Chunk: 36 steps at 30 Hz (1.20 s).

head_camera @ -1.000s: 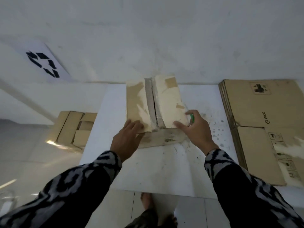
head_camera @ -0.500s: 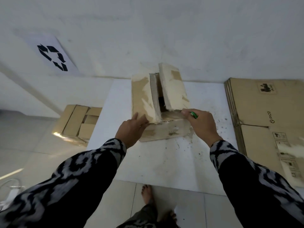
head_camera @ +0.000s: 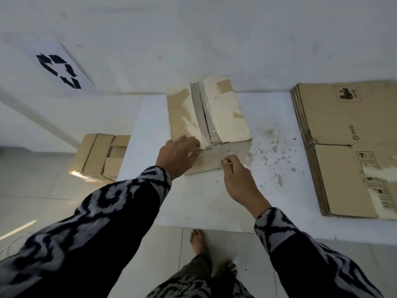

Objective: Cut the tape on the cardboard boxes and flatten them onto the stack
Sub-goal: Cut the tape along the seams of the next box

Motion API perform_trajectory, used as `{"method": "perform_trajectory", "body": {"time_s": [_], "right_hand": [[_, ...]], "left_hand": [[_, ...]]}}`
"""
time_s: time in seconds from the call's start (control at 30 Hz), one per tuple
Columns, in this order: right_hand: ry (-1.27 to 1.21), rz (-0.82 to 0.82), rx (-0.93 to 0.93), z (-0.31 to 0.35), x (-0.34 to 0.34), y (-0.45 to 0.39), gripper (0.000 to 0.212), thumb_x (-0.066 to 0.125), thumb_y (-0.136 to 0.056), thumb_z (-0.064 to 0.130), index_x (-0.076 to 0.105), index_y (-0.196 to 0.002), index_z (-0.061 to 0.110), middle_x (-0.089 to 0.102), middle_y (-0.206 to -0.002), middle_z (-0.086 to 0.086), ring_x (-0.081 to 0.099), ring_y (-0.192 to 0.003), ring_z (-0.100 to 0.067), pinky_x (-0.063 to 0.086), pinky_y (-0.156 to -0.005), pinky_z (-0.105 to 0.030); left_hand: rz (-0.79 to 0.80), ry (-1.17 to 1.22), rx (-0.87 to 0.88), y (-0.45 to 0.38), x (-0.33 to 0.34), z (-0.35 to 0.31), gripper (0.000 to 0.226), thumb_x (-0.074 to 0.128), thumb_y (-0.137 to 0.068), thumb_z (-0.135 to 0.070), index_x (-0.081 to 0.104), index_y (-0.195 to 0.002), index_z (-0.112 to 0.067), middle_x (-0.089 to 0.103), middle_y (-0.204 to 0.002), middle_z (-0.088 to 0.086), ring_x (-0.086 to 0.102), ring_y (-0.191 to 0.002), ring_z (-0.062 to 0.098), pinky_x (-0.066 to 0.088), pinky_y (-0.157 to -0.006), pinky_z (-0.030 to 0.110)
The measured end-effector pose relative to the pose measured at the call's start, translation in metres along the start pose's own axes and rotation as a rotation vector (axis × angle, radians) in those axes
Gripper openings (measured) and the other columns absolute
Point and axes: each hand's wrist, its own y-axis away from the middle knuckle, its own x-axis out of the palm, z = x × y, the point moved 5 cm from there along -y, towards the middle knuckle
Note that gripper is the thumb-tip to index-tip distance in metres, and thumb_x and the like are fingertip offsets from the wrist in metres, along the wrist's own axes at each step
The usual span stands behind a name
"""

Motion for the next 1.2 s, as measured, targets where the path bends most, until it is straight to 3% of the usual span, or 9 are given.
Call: {"method": "perform_trajectory", "body": {"time_s": [0.17,0.33,0.67,0.87,0.97,1.03,1.1,1.17,1.2], "right_hand": [[-0.110,0.062,0.125,0.003,0.008,-0.007,0.032,0.029,-0.105,0.028,0.060,-0.097,0.021,0.054,-0.073,0.006,0.046,-0.059,-0.011,0.032,-0.053,-0.026],[-0.440,0.087,0.304,0.004,0.015,-0.012,0.031,0.031,-0.105,0.024,0.060,-0.095,0.016,0.049,-0.064,0.000,0.031,-0.046,-0.012,0.025,-0.047,-0.027],[-0.508,0.065,0.373,0.015,0.021,-0.014,0.031,0.028,-0.104,0.021,0.057,-0.095,0.016,0.044,-0.067,-0.001,0.027,-0.051,-0.014,0.023,-0.048,-0.027],[-0.337,0.103,0.309,0.013,0.019,-0.006,0.031,0.031,-0.104,0.028,0.059,-0.093,0.020,0.049,-0.068,0.002,0.036,-0.051,-0.013,0.028,-0.049,-0.027],[-0.052,-0.048,0.130,0.014,-0.002,0.009,0.034,0.033,-0.104,0.043,0.058,-0.098,0.020,0.057,-0.071,0.001,0.051,-0.059,-0.016,0.037,-0.054,-0.029],[0.048,-0.251,0.107,0.005,-0.027,0.011,0.034,0.030,-0.105,0.043,0.056,-0.108,0.021,0.062,-0.077,-0.001,0.057,-0.065,-0.019,0.040,-0.057,-0.030],[0.092,-0.365,0.225,-0.030,-0.045,-0.001,0.034,0.032,-0.105,0.032,0.051,-0.129,0.020,0.064,-0.106,-0.007,0.060,-0.089,-0.027,0.046,-0.072,-0.035],[0.157,-0.285,0.378,-0.077,-0.051,-0.014,0.045,0.037,-0.102,0.022,0.036,-0.147,0.015,0.047,-0.133,-0.014,0.054,-0.110,-0.034,0.047,-0.088,-0.041],[0.195,-0.229,0.437,-0.098,-0.051,-0.017,0.053,0.041,-0.101,0.019,0.027,-0.152,0.014,0.038,-0.139,-0.017,0.050,-0.116,-0.036,0.047,-0.093,-0.042]], "left_hand": [[0.056,0.032,-0.052,-0.007,-0.004,0.002,0.018,0.055,-0.097,-0.038,0.068,-0.098,-0.026,0.066,-0.070,-0.005,0.059,-0.062,0.025,0.042,-0.059,0.028],[0.113,0.021,-0.084,-0.013,-0.006,0.004,0.020,0.055,-0.096,-0.042,0.069,-0.094,-0.028,0.067,-0.067,-0.006,0.060,-0.064,0.023,0.048,-0.064,0.031],[0.034,0.153,-0.094,-0.011,-0.012,0.006,0.014,0.063,-0.093,-0.036,0.066,-0.085,-0.026,0.062,-0.064,-0.009,0.056,-0.060,0.021,0.048,-0.062,0.030],[0.003,0.186,-0.093,-0.007,-0.015,0.008,0.012,0.064,-0.093,-0.035,0.068,-0.087,-0.025,0.066,-0.067,-0.008,0.058,-0.062,0.019,0.049,-0.063,0.032],[0.002,0.200,-0.097,-0.005,-0.015,0.009,0.012,0.063,-0.094,-0.035,0.067,-0.090,-0.024,0.062,-0.065,-0.012,0.055,-0.060,0.017,0.048,-0.062,0.030],[0.024,0.163,-0.070,0.001,-0.012,0.009,0.013,0.059,-0.095,-0.036,0.065,-0.101,-0.026,0.067,-0.083,-0.014,0.061,-0.072,0.019,0.053,-0.068,0.035],[0.075,0.127,-0.087,0.008,-0.001,0.015,0.020,0.056,-0.097,-0.035,0.063,-0.115,-0.028,0.064,-0.119,-0.012,0.059,-0.106,0.025,0.053,-0.084,0.043],[0.098,0.183,-0.117,0.010,0.011,0.021,0.023,0.058,-0.098,-0.029,0.067,-0.118,-0.024,0.055,-0.141,-0.008,0.040,-0.140,0.027,0.046,-0.098,0.045],[0.085,0.208,-0.104,0.010,0.016,0.023,0.022,0.060,-0.097,-0.026,0.069,-0.117,-0.021,0.054,-0.143,-0.007,0.034,-0.144,0.026,0.045,-0.099,0.045]]}}
